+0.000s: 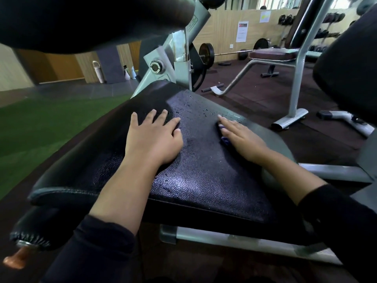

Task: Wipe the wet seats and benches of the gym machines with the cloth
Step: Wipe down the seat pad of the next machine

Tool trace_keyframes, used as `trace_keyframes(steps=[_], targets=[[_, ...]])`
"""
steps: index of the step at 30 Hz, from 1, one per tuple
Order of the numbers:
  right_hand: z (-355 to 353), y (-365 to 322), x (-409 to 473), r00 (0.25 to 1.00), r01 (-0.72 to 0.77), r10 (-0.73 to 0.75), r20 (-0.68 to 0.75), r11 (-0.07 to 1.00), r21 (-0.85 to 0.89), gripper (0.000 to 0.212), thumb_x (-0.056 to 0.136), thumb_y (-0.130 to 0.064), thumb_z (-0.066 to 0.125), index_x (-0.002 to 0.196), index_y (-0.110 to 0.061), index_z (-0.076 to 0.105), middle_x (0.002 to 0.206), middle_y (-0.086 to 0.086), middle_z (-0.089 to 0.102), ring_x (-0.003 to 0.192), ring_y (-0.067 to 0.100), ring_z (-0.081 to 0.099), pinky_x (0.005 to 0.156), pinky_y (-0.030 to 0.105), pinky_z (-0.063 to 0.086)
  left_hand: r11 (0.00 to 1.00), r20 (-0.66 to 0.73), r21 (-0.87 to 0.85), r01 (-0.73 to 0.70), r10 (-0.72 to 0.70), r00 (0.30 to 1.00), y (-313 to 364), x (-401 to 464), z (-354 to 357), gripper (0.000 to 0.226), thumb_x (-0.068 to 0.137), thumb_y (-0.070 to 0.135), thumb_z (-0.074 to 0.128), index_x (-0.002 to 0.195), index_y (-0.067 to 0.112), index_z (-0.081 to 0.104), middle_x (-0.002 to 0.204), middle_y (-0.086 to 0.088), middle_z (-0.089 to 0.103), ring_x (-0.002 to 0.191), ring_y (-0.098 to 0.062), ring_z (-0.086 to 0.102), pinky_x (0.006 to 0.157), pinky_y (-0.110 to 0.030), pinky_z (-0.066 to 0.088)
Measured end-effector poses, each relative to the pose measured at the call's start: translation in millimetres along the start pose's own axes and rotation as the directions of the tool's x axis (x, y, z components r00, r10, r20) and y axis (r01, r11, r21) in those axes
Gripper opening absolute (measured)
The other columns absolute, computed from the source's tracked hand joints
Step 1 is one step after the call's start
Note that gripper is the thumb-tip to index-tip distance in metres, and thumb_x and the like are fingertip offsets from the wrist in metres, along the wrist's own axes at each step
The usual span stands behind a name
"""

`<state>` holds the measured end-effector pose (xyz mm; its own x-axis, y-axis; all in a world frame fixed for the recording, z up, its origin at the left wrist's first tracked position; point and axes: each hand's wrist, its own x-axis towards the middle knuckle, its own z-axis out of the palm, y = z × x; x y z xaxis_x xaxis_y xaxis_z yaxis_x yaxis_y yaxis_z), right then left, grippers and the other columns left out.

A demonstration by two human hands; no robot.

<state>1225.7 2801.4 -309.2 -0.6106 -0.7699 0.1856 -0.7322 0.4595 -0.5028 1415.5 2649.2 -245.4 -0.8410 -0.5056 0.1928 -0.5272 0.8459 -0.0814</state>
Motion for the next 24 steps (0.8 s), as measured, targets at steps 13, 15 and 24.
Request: trace_keyframes(steps=[13,15,24], targets=[[16.2,-69.5,0.9,0.997,0.076,-0.078,-0.026,0.995,-0.064,0.049,0.101,-0.045,0.027,0.148,-0.042,0.016,0.157,-0.016,0.017,0.145,0.008,0.01,0.118,0.032,0.007,1.0,-0.012,0.02,0.019,-0.019,1.0,4.4,0.3,0.6,0.054,0.098,0.051,0.015,0.151,0.042,0.016,0.162,0.007,0.007,0.149,-0.017,0.001,0.117,-0.053,-0.002],[14.8,-69.7,11.2,0.996,0.088,-0.09,-0.024,0.995,-0.056,0.048,0.101,-0.043,0.029,0.148,-0.042,0.017,0.157,-0.014,0.017,0.145,0.01,0.011,0.118,0.028,0.006,0.999,-0.012,0.024,0.022,-0.022,1.0,4.9,0.9,1.1,0.054,0.097,0.052,0.015,0.15,0.043,0.016,0.162,0.007,0.007,0.149,-0.017,0.001,0.117,-0.054,-0.002],[14.2,-63.2,63.1,0.993,0.112,-0.114,-0.029,0.992,-0.063,0.046,0.102,-0.042,0.029,0.147,-0.042,0.022,0.157,-0.007,0.021,0.145,0.012,0.016,0.116,0.027,0.008,0.999,-0.008,0.043,0.032,-0.032,0.999,7.0,2.6,2.2,0.055,0.096,0.055,0.014,0.15,0.045,0.014,0.162,0.007,0.005,0.149,-0.017,0.0,0.116,-0.056,-0.002]])
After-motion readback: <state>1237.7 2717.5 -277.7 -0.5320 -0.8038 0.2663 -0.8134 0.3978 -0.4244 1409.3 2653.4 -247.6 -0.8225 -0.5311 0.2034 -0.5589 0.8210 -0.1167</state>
